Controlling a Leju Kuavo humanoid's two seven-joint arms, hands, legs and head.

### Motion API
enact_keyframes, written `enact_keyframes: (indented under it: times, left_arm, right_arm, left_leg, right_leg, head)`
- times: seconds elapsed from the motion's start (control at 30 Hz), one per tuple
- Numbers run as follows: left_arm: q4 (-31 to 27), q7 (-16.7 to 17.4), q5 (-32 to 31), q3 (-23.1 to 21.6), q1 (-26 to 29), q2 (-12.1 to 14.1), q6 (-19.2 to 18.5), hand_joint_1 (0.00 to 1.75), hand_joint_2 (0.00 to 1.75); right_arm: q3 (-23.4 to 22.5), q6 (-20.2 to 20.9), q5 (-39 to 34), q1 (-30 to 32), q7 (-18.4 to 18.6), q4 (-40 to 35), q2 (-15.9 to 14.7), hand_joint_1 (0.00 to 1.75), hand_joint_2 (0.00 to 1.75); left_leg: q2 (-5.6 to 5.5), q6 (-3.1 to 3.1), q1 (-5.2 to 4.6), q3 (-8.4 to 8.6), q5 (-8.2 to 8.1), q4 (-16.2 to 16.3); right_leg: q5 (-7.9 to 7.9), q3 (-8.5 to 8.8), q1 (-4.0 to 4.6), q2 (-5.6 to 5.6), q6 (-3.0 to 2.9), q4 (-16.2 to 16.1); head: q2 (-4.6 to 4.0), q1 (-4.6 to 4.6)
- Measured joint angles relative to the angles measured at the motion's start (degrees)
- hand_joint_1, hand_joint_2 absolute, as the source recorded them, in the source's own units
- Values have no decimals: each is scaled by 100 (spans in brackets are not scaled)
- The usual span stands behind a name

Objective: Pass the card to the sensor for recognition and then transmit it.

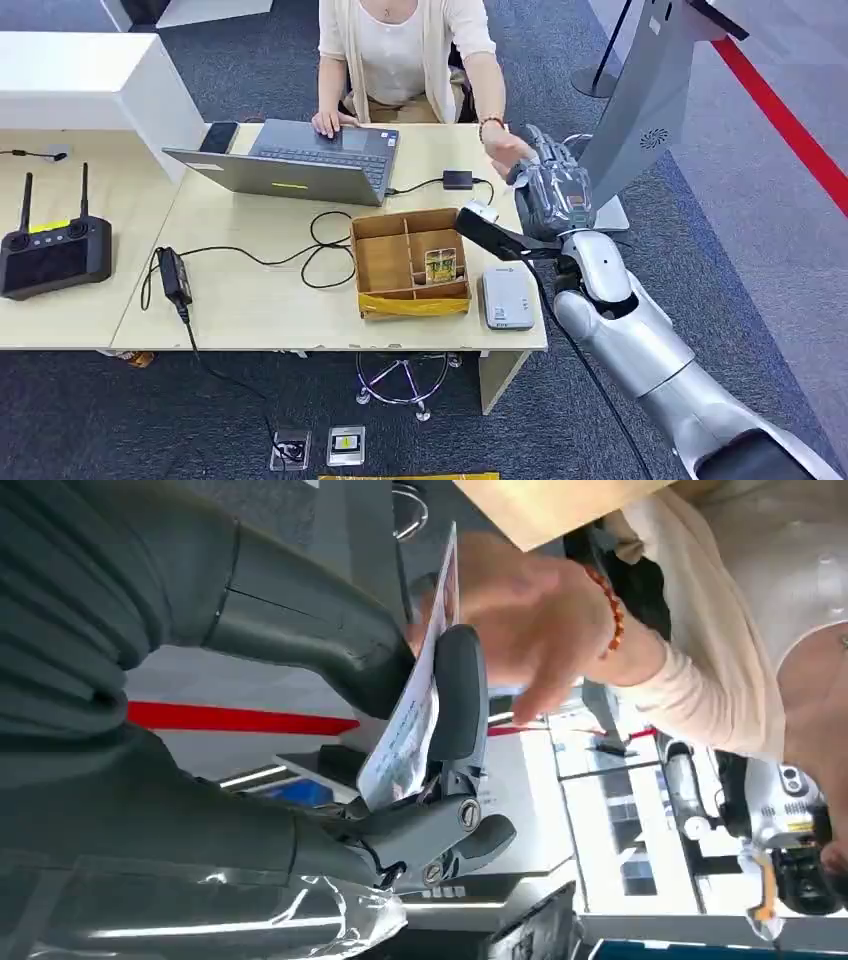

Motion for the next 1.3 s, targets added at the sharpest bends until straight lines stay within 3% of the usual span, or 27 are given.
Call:
enact_keyframes:
  times: [0.27, 0.83, 1.03, 1.3]
  left_arm:
    - [0, 0, 31, 0, 0, 2, -39, 0, 0]
    - [0, 0, 55, 0, 1, 4, -35, 0, 0]
    - [0, 2, 70, 0, 1, 7, -35, 0, 0]
    - [0, 2, 66, 0, 1, 7, -33, 0, 0]
  right_arm:
    - [4, 155, -72, 29, 155, 64, -22, 175, 175]
    - [4, 142, -164, 295, 37, 671, -105, 175, 175]
    - [4, 127, -190, 419, -157, 933, -103, 175, 175]
    - [15, 195, -162, 580, -85, 1003, -105, 175, 175]
  left_leg:
    - [1, 0, 0, 0, 0, 0]
    - [5, 0, 0, 0, 0, 0]
    - [4, 0, 0, -1, 0, 0]
    - [5, 0, 0, -1, 0, 0]
  right_leg:
    - [0, -4, 0, 1, 0, -1]
    - [0, -6, 0, 8, 0, -1]
    - [0, -5, 0, 8, 0, -1]
    - [0, -5, 0, 9, 0, 0]
  head:
    - [0, 0]
    - [0, 0]
    - [0, 0]
    - [0, 0]
